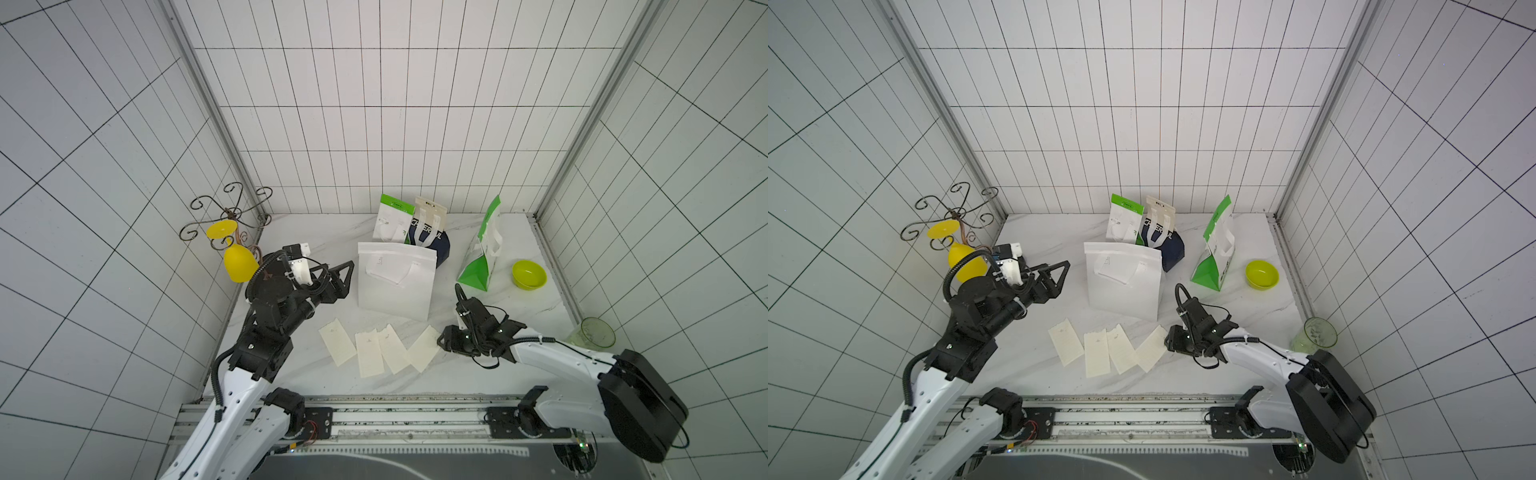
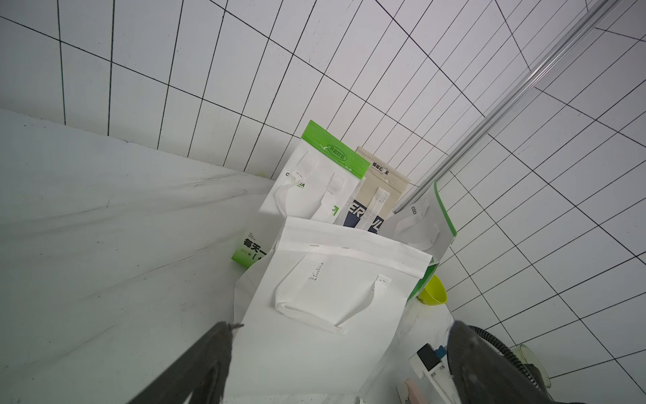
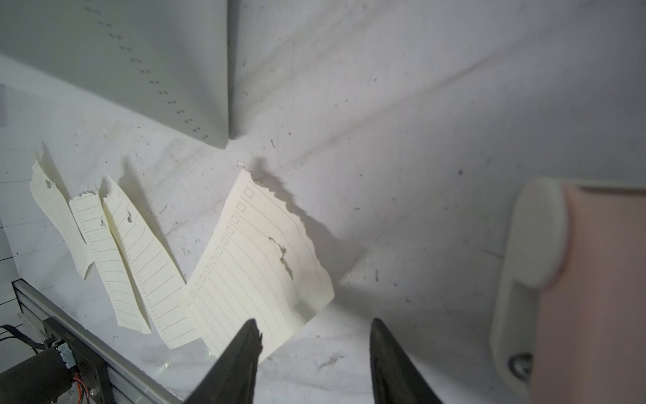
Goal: Staple the receipts to the bags
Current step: Pick up the receipt from the center of the board.
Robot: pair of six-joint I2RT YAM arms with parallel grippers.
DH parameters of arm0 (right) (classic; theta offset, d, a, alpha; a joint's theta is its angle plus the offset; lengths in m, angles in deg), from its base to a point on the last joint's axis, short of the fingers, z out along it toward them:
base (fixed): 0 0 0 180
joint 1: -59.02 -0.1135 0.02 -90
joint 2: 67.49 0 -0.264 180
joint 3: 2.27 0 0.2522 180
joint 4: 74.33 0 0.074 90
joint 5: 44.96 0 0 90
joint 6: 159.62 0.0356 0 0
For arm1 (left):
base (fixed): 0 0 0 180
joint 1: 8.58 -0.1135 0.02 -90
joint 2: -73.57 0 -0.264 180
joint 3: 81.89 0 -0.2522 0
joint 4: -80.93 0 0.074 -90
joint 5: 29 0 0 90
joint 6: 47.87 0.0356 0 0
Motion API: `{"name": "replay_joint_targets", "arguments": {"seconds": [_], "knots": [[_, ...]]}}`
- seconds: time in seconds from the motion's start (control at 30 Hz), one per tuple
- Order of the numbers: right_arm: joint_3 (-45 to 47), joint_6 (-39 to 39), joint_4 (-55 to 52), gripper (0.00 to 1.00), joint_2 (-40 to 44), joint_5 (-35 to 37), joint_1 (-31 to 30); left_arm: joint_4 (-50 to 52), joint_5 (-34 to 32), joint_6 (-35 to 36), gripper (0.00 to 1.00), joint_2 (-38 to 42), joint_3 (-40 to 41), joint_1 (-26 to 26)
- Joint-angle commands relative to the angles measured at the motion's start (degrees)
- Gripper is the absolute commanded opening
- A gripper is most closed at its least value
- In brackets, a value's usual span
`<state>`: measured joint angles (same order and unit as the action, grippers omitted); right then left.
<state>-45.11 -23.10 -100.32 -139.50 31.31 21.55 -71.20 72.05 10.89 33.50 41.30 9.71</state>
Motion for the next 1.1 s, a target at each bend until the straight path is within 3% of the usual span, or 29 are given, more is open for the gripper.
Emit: {"name": "replay_joint_targets", "arguments": {"seconds": [0.0,0.23,0.5,0.67,0.83,1.07], "knots": [[1.87,1.02,4.36,0.50,-1.78,-1.86,1.13,0.36,-0.66,0.67,0.95,0.50,-0.46,0.17],[1.21,0.85,9.14,0.41,-7.05,-4.55,2.92,0.22,-1.02,0.44,0.95,0.17,-0.37,0.18],[2.09,-2.27,12.17,0.00,-6.80,-4.61,3.28,0.08,-0.36,0.17,0.95,0.02,-0.12,0.18],[1.98,-8.43,12.52,0.00,1.28,-4.01,2.75,-0.48,2.09,0.34,0.95,0.43,0.00,0.18],[0.34,-18.23,13.92,0.00,9.63,-9.71,1.21,-1.14,4.30,0.75,0.95,-0.64,-1.08,0.24],[-10.86,-31.44,7.32,0.00,13.75,-9.90,-1.53,-3.56,6.24,1.10,0.95,-11.92,-10.07,-0.19]]}}
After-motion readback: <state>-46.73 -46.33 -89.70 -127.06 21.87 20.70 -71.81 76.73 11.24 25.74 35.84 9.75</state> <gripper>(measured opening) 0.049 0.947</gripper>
